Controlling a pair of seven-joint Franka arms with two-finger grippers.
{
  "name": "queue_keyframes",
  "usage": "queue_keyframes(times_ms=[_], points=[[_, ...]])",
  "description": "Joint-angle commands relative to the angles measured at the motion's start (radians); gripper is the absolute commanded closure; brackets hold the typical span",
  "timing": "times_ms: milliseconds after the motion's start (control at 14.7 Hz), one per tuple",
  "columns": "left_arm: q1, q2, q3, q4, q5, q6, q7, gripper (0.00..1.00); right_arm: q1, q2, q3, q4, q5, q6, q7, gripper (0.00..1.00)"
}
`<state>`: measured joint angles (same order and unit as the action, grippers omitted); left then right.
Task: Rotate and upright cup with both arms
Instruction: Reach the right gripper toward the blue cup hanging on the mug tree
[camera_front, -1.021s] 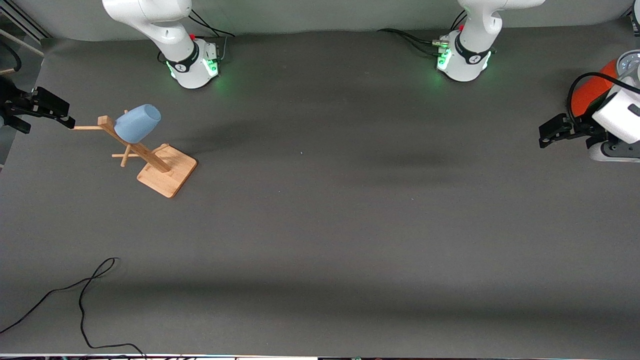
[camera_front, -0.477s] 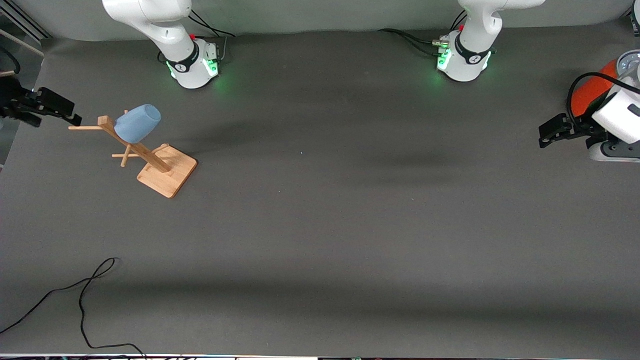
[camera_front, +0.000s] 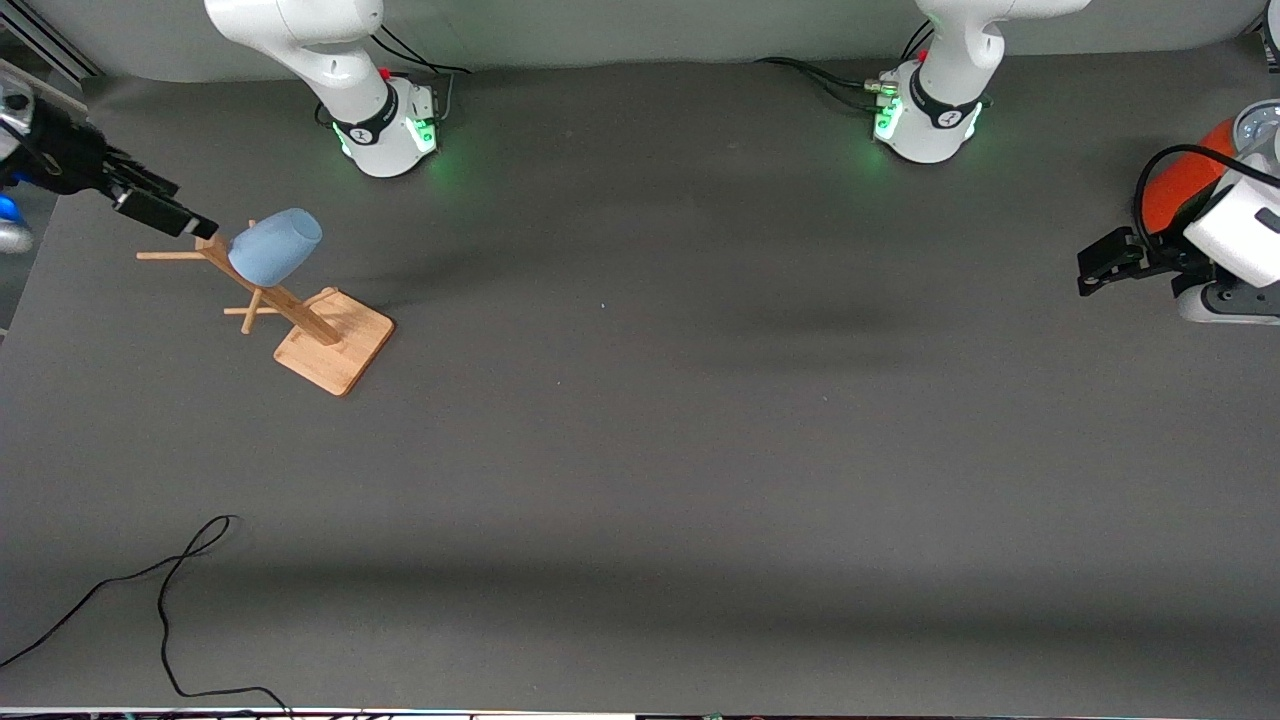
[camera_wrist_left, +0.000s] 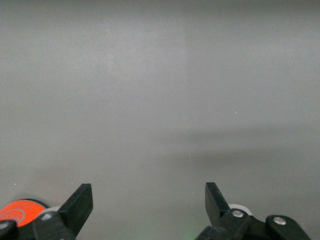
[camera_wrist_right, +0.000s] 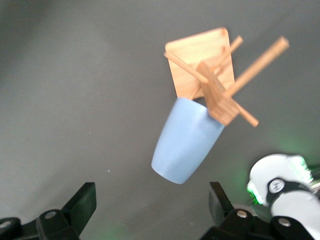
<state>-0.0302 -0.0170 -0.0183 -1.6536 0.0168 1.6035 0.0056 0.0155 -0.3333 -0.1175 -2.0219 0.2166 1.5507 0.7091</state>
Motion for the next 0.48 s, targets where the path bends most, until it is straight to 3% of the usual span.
queue_keyframes(times_ms=[0, 136, 409], points=[[-0.005, -0.015, 0.003, -0.017, 0.002, 0.013, 0.013, 0.00, -0.002, -0.119, -0.027, -0.191, 0.036, 0.081, 0.084, 0.00], [-0.005, -0.015, 0.003, -0.017, 0.002, 0.013, 0.013, 0.00, -0.002, -0.113, -0.057, -0.228, 0.036, 0.103, 0.092, 0.00], [-0.005, -0.015, 0.003, -0.017, 0.002, 0.013, 0.013, 0.00, -0.002, -0.096, -0.062, -0.322, 0.040, 0.242, 0.089, 0.00]])
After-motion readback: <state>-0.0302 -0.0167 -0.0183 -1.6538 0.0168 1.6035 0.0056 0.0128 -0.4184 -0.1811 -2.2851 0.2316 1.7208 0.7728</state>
